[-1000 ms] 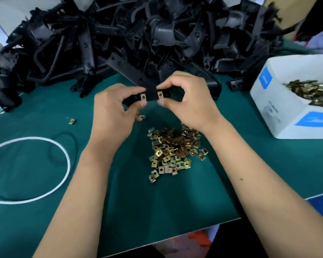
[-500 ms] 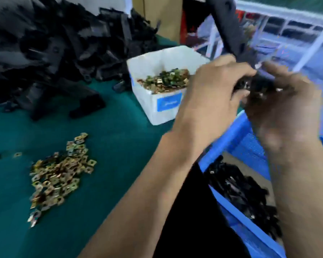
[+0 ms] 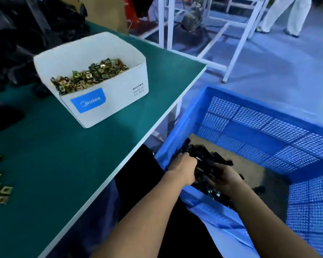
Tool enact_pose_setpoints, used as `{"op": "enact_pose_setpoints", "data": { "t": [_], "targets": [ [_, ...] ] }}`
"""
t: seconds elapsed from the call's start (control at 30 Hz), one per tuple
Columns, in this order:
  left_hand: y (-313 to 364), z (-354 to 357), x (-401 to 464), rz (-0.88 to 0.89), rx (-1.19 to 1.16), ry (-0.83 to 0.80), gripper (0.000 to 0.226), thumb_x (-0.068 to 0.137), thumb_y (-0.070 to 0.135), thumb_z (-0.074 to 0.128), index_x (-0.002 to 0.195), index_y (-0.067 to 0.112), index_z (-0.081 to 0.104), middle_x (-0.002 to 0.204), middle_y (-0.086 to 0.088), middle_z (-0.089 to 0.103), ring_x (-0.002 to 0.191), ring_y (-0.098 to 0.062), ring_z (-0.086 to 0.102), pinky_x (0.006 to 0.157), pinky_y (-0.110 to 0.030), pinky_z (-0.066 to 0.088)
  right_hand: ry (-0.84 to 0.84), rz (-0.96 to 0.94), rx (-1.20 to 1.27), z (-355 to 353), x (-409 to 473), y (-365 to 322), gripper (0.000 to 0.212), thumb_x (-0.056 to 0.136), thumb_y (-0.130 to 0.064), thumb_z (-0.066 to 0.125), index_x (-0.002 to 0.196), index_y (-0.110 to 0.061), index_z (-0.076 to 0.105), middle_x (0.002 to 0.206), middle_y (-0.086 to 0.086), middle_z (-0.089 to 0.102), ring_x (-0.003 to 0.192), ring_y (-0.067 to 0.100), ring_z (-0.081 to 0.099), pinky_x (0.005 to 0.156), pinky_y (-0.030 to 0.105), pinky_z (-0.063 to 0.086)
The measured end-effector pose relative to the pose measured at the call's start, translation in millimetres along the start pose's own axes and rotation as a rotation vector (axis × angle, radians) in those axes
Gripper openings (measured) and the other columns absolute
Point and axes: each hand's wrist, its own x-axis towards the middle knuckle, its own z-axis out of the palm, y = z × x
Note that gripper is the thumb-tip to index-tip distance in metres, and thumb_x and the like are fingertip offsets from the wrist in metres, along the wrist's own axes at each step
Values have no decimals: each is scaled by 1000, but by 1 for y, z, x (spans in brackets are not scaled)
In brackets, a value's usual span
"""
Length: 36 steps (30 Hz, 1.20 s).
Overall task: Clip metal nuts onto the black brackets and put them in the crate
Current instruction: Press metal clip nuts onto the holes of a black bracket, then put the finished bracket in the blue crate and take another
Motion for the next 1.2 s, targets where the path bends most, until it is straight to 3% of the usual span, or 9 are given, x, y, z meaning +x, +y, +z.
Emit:
{"op": "enact_pose_setpoints", "data": {
  "t": [0.1, 0.2, 0.3, 0.4, 0.53, 0.7, 0.9, 1.07, 1.2],
  "targets": [
    [-4, 5, 6, -16, -68, 30, 32, 94, 17, 69, 126, 15, 68, 126, -11, 50, 121, -35, 53, 99, -49, 52, 117, 34, -93, -7, 10, -7, 11, 93, -7, 67, 88, 0, 60, 58, 12, 56, 52, 27, 56, 43, 30, 51],
    [3, -8, 12, 16, -181, 122, 29, 93, 19, 71, 123, 19, 69, 124, -8, 55, 113, -34, 59, 96, -46, 53, 181, -134, -82, 4, 2, -18, 6, 90, -2, 65, 89, 2, 60, 81, 21, 61, 66, 31, 59, 58, 37, 52],
    [15, -33, 10, 70, -337, 270, 29, 92, 12, 70, 120, 20, 71, 121, -5, 64, 108, -27, 65, 95, -42, 55, 237, -414, -109, 28, -25, -53, 4, 85, -5, 65, 87, -8, 63, 85, 18, 65, 68, 29, 63, 65, 40, 55],
    [26, -73, -8, 151, -478, 503, 28, 88, 2, 63, 107, 18, 75, 106, -3, 71, 96, -25, 69, 88, -43, 56, 206, -763, -152, 57, -76, -92, 14, 85, -9, 66, 95, -19, 67, 101, 12, 74, 94, 33, 72, 92, 52, 59],
    [16, -146, -55, 274, -630, 912, 24, 83, -5, 61, 94, 13, 74, 94, -1, 72, 86, -23, 68, 78, -41, 57, 113, -1204, -102, 108, -177, -127, 17, 84, -11, 60, 94, -20, 69, 95, 9, 75, 89, 28, 73, 87, 49, 59],
    [-46, -204, -142, 294, -651, 1291, 20, 74, -12, 60, 80, 7, 65, 77, 4, 65, 69, -16, 60, 61, -34, 50, -153, -1598, -105, 194, -293, -100, 22, 86, -5, 52, 97, -17, 66, 86, 1, 70, 79, 12, 69, 74, 28, 54],
    [-168, -195, -248, -133, -494, 1577, 16, 78, -1, 64, 73, 13, 59, 68, 9, 57, 60, -8, 48, 56, -26, 40, -547, -1675, -415, 313, -355, -11, 20, 90, -6, 52, 96, -13, 70, 89, -7, 69, 86, 9, 66, 86, 35, 54],
    [-263, -154, -341, -587, -293, 1522, 10, 81, 12, 65, 75, 20, 62, 69, 9, 61, 66, -15, 58, 62, -39, 49, -819, -1613, -930, 399, -388, 77, 16, 95, -16, 58, 96, -22, 72, 94, -5, 73, 92, 17, 68, 83, 32, 53],
    [-314, -120, -408, -859, -263, 1539, 11, 79, 6, 65, 83, 17, 69, 80, 9, 68, 76, -18, 64, 74, -34, 51, -986, -1802, -1221, 451, -416, 140, 21, 92, -19, 66, 113, -20, 70, 110, 2, 71, 104, 25, 64, 89, 40, 54]
  ]
}}
